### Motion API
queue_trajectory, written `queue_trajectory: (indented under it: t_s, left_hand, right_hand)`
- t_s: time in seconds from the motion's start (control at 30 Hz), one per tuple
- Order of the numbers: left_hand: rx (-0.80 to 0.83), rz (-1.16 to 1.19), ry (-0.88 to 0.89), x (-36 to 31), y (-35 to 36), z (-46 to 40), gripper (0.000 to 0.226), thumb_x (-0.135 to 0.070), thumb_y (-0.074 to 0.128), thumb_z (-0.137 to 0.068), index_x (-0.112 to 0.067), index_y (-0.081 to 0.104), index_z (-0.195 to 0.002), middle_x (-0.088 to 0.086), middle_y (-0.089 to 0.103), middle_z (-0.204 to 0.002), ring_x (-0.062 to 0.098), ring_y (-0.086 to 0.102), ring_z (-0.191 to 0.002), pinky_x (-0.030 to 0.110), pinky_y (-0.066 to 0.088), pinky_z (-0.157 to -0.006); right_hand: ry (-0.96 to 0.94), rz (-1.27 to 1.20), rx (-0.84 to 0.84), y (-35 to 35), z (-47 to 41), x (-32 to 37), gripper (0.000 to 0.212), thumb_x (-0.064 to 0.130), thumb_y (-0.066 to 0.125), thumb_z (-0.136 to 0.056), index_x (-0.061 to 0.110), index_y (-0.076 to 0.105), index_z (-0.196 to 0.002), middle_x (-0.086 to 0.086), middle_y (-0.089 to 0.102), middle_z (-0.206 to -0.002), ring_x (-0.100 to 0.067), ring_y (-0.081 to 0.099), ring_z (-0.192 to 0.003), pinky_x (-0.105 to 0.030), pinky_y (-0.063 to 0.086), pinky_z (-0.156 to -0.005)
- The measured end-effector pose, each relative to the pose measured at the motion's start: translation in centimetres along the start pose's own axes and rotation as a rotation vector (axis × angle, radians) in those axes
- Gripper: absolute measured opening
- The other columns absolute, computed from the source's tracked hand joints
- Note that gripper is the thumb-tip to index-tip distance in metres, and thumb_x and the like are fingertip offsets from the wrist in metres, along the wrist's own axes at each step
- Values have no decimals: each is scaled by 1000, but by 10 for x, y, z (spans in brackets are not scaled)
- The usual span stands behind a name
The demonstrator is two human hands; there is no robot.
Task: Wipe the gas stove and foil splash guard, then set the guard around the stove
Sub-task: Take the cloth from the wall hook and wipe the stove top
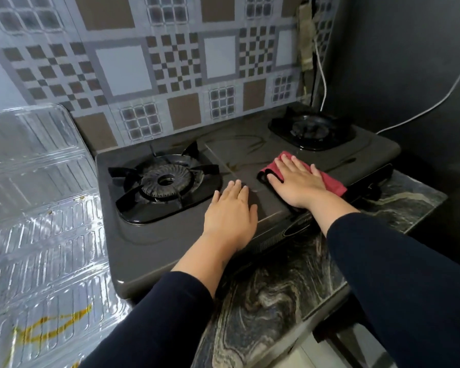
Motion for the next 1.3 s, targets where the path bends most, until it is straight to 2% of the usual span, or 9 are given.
queue_trajectory:
  t_s: [0.2,0.37,0.57,0.73,0.87,1.0,1.17,1.3]
  left_hand:
    - [-29,20,22,-16,5,-23,55,-37,29,-101,-12,26,-150,3,20,-160,16,11,-149,36,9,-121]
    - [-100,19,85,-47,6,-40,51,-36,33,-100,-15,35,-146,1,34,-155,13,22,-147,33,14,-120]
    - [-104,6,136,-71,13,-61,49,-37,33,-100,-18,38,-145,-2,36,-154,10,24,-145,30,15,-119]
    - [-145,11,106,-71,18,-65,48,-38,35,-99,-19,44,-141,-4,42,-151,10,32,-142,28,21,-118]
    - [-159,-10,93,-72,19,-65,48,-39,37,-98,-20,45,-141,-4,43,-150,11,36,-140,28,27,-115]
    - [-166,-25,88,-75,18,-63,48,-39,39,-97,-20,46,-140,-5,42,-150,9,36,-140,24,25,-113]
    - [-167,-19,81,-74,18,-64,47,-39,41,-96,-22,47,-139,-7,42,-150,7,36,-140,21,22,-112]
    - [-187,-8,53,-73,19,-65,43,-37,47,-95,-21,54,-134,-9,47,-146,8,42,-136,23,31,-108]
  right_hand:
    - [20,10,9,-6,-36,-6,66,57,12,-95,24,-1,-151,6,-11,-160,-15,-11,-147,-51,-7,-117]
    - [-42,-22,-17,-5,-29,-23,67,58,13,-94,26,0,-151,8,-8,-160,-12,-10,-147,-46,-7,-118]
    - [108,-10,-86,-10,-28,-96,69,59,13,-93,24,4,-151,7,-4,-161,-10,-6,-147,-46,-9,-118]
    - [266,-20,-14,-19,-53,-144,72,58,14,-93,19,-1,-151,3,-8,-161,-14,-10,-147,-53,-10,-116]
    - [270,-16,-56,-23,-61,-155,67,50,17,-94,19,3,-152,3,-5,-161,-14,-8,-147,-52,-10,-116]
    - [253,-44,-81,-21,-57,-159,64,44,20,-95,17,8,-151,2,-3,-161,-12,-7,-147,-49,-11,-117]
    - [370,-42,-75,-25,-71,-179,68,47,20,-94,14,4,-151,0,-6,-161,-16,-11,-147,-54,-15,-114]
    - [387,-37,-34,-32,-99,-208,69,50,19,-94,13,2,-151,0,-6,-161,-16,-9,-147,-55,-12,-115]
Point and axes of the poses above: each hand's wrist, its own z-axis away from the middle knuckle, its own y-axis out of the palm, x = y × z, the point moved 5 cm from there along -z, towards the middle knuckle
